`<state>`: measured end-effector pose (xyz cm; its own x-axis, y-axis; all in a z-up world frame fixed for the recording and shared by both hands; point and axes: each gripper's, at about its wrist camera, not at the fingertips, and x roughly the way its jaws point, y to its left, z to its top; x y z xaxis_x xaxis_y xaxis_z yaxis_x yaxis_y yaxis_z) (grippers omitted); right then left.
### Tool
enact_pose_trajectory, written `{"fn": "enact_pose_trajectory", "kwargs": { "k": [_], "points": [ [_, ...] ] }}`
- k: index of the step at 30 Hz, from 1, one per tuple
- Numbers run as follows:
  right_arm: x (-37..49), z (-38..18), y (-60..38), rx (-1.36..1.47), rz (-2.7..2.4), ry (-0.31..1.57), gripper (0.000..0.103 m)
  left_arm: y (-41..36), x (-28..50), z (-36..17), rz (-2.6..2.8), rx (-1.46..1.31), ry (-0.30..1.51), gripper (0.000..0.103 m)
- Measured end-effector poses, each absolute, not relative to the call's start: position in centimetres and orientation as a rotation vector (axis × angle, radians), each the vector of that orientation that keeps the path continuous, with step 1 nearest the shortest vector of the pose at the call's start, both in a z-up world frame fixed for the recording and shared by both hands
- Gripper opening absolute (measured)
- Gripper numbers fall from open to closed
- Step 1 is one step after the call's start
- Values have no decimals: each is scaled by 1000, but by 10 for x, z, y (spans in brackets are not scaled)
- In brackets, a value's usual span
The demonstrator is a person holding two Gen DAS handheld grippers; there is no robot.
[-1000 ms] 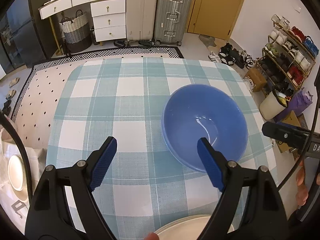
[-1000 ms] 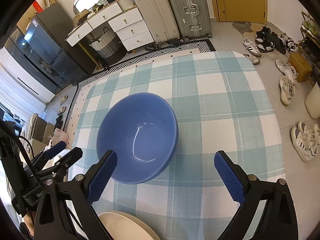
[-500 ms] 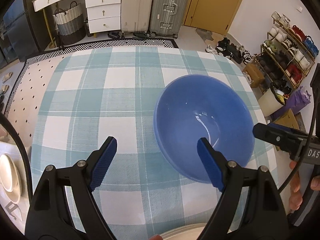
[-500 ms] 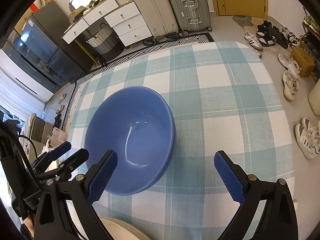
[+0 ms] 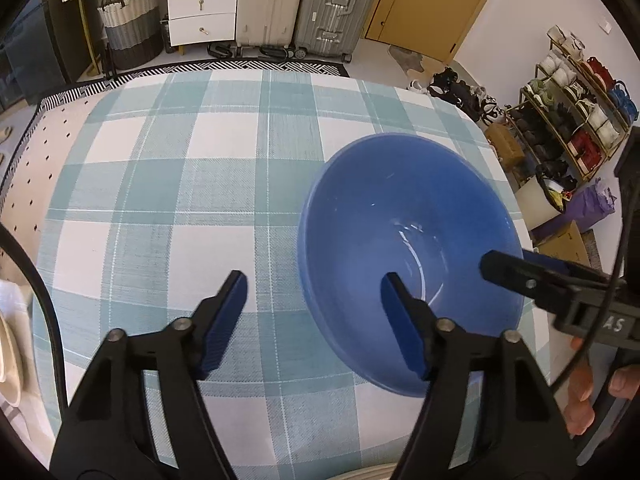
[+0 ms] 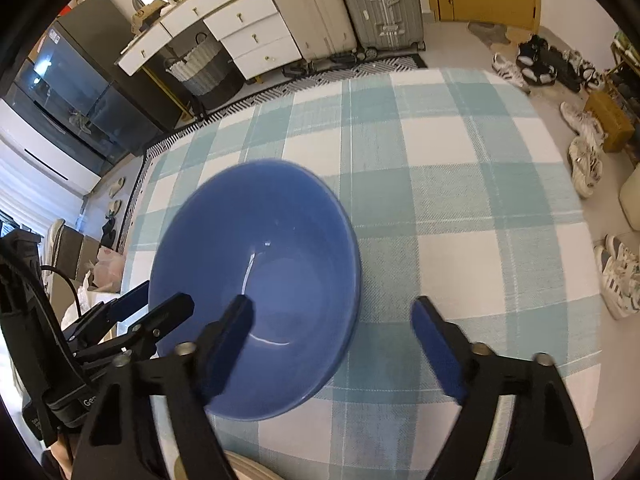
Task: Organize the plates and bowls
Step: 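Move both open grippers to the rim of the nested blue bowls, then close both grippers on the rim of the nested blue bowls, then lift the nested blue bowls with both grippers and carry them over the cream plates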
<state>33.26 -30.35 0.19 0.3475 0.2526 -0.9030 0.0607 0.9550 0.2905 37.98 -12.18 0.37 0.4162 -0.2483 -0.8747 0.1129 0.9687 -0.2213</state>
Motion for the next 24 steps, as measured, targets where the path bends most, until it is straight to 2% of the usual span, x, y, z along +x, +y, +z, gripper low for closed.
{"fn": "enact_pose_trajectory", "kwargs": {
  "k": [1,3,4,12,14,24],
  "points": [
    [334,-1,-302,301,133,1220,75,-122,381,2,-227,-135,1124,55],
    [336,-4,-300,295,130,1225,71,-123,383,-3,-221,-123,1136,36],
    [337,-6,-299,289,124,1229,68,-124,384,-6,-217,-112,1141,32],
    [341,-19,-294,290,118,1266,33,-131,386,-11,-230,-99,1144,16],
    [340,-20,-295,270,90,1265,18,-133,386,-10,-224,-84,1144,16],
    [337,-21,-297,269,74,1245,15,-129,382,-9,-225,-132,1139,16]
  ]
}}
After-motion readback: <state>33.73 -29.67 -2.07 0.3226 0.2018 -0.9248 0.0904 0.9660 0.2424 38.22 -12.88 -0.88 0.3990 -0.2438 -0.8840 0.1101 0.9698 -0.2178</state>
